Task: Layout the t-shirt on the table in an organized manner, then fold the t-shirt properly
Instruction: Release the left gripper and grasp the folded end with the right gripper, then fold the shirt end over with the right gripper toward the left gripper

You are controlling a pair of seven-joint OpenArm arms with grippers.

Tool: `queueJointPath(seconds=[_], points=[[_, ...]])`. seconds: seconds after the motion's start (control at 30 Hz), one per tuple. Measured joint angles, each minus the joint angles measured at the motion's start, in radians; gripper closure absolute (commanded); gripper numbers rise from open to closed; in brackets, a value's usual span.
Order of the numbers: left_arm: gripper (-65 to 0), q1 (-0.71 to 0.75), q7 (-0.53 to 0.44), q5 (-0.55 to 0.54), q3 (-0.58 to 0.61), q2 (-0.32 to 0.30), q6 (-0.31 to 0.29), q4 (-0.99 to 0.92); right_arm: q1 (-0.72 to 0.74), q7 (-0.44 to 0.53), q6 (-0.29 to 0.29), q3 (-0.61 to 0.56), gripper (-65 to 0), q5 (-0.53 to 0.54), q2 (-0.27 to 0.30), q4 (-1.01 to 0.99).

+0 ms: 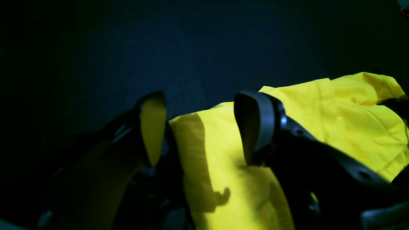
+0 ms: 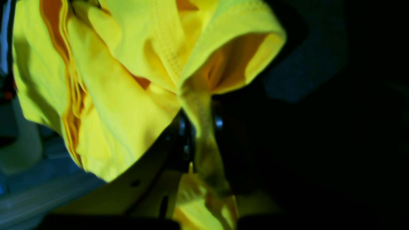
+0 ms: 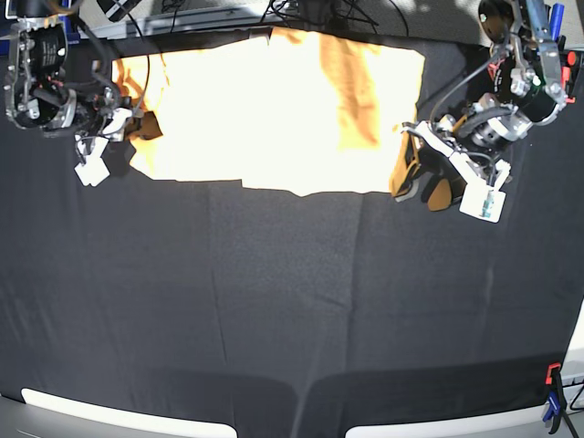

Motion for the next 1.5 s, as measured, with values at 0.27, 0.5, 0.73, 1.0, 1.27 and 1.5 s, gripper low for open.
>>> queueJointPath(seconds=[0.27,0.5,0.73,1.0,1.27,1.5], points=[[-34.8,0.000,0.000,0.000,0.000,0.000,0.000,0.000,0.005,-0.014,0.001,0.179,0.0,-0.007,0.037,0.035],[-34.8,0.000,0.000,0.000,0.000,0.000,0.000,0.000,0.004,-0.021,0.002,0.179,0.0,-0.011,0.034,0.117],[-34.8,0.012,0.000,0.001,0.000,0.000,0.000,0.000,-0.001,-0.020,0.002,0.179,0.0,0.097,0.010,0.309],[-34.8,0.031,0.000,0.053,-0.001,0.000,0.000,0.000,-0.013,-0.028,-0.030,0.177,0.0,0.085,-0.163,0.636],[-34.8,0.031,0.000,0.053,-0.001,0.000,0.000,0.000,-0.050,-0.025,-0.030,0.001,0.0,0.005,-0.314,0.727],[-34.8,0.035,0.000,0.053,-0.001,-0.020,0.000,0.000,-0.041,0.045,-0.037,-0.221,0.0,-0.201,-0.452,0.727]])
